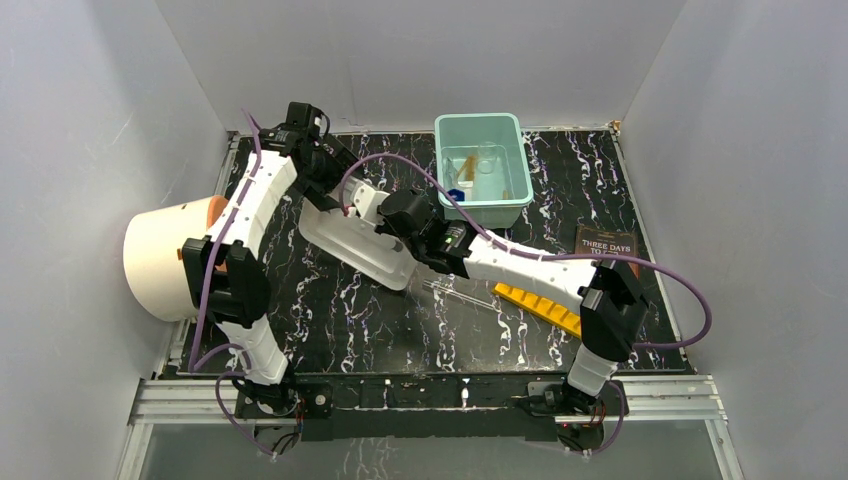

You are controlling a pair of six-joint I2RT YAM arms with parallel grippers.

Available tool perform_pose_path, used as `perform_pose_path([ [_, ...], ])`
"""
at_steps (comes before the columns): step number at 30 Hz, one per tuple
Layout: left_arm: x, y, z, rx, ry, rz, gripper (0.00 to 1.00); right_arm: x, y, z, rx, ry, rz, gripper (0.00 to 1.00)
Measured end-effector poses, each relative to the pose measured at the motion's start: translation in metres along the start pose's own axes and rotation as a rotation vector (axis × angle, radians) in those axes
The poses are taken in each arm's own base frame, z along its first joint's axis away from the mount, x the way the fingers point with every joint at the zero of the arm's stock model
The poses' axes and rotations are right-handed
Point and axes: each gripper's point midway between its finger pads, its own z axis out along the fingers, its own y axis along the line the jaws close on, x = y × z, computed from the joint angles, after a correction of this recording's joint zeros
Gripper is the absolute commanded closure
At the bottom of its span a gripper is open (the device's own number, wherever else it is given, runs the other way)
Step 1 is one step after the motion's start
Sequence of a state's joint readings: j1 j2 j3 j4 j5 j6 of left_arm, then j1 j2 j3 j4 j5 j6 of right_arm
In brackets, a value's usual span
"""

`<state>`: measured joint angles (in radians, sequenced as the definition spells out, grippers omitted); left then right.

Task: Organize the chemistry lab equipment

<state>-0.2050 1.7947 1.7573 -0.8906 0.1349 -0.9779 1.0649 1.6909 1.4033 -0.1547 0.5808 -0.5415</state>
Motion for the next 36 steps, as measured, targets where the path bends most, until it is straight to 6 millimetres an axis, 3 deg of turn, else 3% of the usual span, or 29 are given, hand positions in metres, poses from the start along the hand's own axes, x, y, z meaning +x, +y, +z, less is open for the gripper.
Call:
perform_pose_path([
  [11, 0.004, -0.003, -0.001, 0.013, 0.022, -0.001, 0.62, -0.005, -0.001, 0.000, 0.010, -0.019, -0.074, 1.00],
  [17, 0.003, -0.006, 0.000, 0.028, 0.019, -0.021, 0.77, -0.008, 0.004, -0.001, -0.004, -0.032, -0.075, 0.99],
  [20, 0.003, -0.007, 0.002, 0.034, 0.017, -0.034, 0.81, -0.012, 0.006, -0.004, -0.016, -0.045, -0.055, 0.82],
  [22, 0.004, -0.005, 0.004, 0.032, 0.019, -0.035, 0.82, -0.012, 0.009, -0.004, -0.029, -0.049, -0.038, 0.66],
  [25, 0.005, -0.001, 0.008, 0.024, 0.022, -0.026, 0.83, -0.016, 0.016, -0.005, -0.063, -0.070, -0.006, 0.52],
  [33, 0.008, 0.003, 0.002, 0.029, 0.017, 0.004, 0.91, -0.050, 0.016, -0.024, -0.209, -0.123, 0.169, 0.37],
  [36, 0.010, 0.006, -0.002, 0.034, 0.011, 0.030, 0.94, -0.072, -0.001, -0.031, -0.220, -0.176, 0.263, 0.35],
])
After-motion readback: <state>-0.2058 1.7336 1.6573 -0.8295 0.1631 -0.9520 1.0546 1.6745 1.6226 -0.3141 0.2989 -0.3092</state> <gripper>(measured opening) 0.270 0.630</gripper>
